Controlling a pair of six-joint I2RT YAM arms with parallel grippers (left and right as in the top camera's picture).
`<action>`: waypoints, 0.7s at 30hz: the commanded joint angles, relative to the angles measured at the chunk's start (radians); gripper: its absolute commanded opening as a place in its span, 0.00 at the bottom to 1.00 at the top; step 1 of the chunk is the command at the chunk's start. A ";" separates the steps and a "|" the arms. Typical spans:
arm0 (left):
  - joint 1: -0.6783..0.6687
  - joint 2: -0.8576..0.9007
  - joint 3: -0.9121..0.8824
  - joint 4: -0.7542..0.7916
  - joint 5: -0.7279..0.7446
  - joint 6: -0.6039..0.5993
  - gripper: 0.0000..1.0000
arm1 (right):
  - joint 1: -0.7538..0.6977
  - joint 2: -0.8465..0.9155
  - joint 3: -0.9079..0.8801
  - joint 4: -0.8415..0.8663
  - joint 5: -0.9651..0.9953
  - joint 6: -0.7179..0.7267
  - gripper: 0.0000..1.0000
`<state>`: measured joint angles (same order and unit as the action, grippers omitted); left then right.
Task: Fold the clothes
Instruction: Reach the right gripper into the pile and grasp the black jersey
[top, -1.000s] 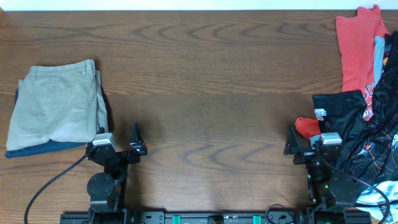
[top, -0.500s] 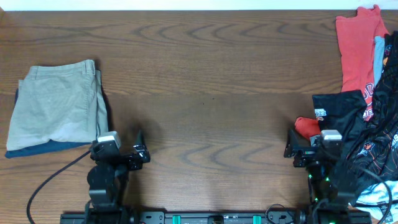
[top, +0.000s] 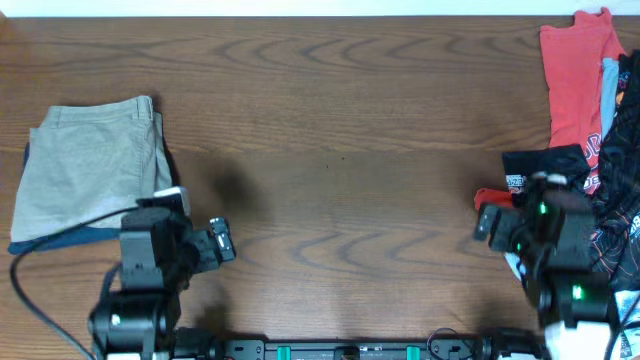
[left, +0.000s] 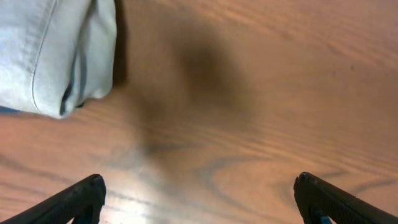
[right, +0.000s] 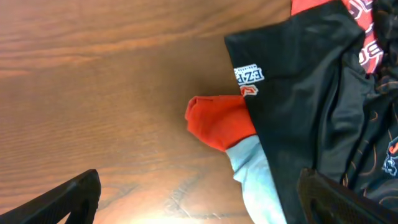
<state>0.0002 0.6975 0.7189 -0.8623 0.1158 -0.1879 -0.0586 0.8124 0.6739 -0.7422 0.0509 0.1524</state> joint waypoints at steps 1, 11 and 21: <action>0.005 0.061 0.039 -0.012 0.009 -0.012 0.97 | 0.013 0.092 0.043 -0.006 0.060 0.011 0.99; 0.005 0.164 0.039 -0.012 0.012 -0.016 0.98 | -0.101 0.362 -0.008 -0.077 0.368 0.283 0.92; 0.005 0.182 0.038 -0.012 0.013 -0.016 0.98 | -0.185 0.533 -0.061 -0.026 0.373 0.330 0.76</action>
<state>0.0002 0.8772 0.7395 -0.8711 0.1249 -0.1905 -0.2329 1.3235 0.6270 -0.7788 0.3878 0.4477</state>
